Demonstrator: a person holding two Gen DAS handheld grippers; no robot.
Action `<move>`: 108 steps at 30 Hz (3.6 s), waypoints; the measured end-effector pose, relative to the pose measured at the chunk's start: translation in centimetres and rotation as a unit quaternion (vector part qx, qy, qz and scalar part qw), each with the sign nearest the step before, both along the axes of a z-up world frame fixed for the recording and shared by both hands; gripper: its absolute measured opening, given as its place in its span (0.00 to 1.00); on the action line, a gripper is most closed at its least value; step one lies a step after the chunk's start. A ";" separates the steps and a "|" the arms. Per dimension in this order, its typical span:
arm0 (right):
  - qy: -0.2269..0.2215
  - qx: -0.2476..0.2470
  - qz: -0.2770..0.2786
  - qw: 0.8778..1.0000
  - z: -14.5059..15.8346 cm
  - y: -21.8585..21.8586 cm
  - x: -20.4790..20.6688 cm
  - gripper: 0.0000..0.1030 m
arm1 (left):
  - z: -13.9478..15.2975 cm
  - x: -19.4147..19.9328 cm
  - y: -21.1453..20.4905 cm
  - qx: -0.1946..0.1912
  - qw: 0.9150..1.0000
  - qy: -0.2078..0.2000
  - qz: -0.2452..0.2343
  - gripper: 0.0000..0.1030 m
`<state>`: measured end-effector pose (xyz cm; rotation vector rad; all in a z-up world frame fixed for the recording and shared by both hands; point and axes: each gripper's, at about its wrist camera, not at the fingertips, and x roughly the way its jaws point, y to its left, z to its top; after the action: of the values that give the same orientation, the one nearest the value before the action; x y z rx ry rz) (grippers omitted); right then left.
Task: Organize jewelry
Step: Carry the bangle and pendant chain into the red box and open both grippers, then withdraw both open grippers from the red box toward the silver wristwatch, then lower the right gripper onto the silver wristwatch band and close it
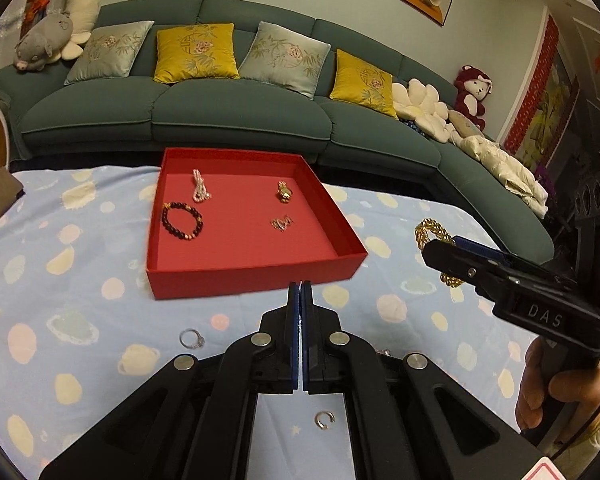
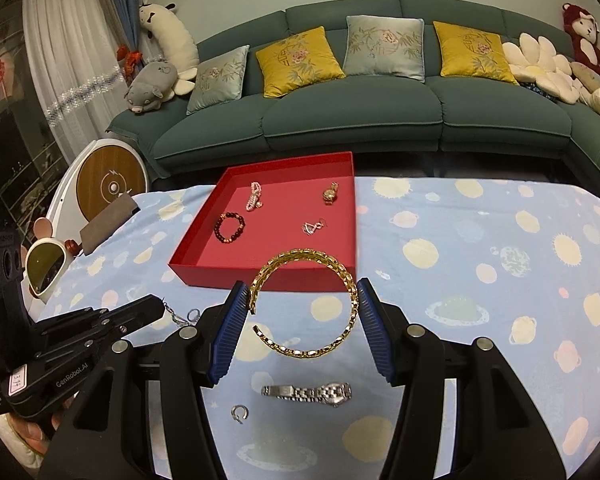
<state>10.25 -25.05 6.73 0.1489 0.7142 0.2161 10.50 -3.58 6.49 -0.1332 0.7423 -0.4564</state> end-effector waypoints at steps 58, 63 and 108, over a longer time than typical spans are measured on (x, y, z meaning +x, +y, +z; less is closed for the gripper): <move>-0.039 0.001 -0.041 0.998 0.6 -3.7 -1.9 0.72 | -0.5 1.3 7.2 -0.014 0.991 0.017 0.136 0.56; 0.015 0.007 -0.034 0.999 -3.4 -3.4 -4.3 0.72 | -3.8 -1.1 7.9 -0.012 0.986 0.067 0.152 0.56; 0.125 0.044 -0.040 0.990 -12.2 3.5 -0.7 0.71 | -8.5 -2.5 8.8 0.034 0.984 0.106 0.137 0.57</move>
<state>9.51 -21.52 -5.51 0.2908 0.9467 0.1536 7.96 5.20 -2.00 -0.2182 0.9326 -0.1550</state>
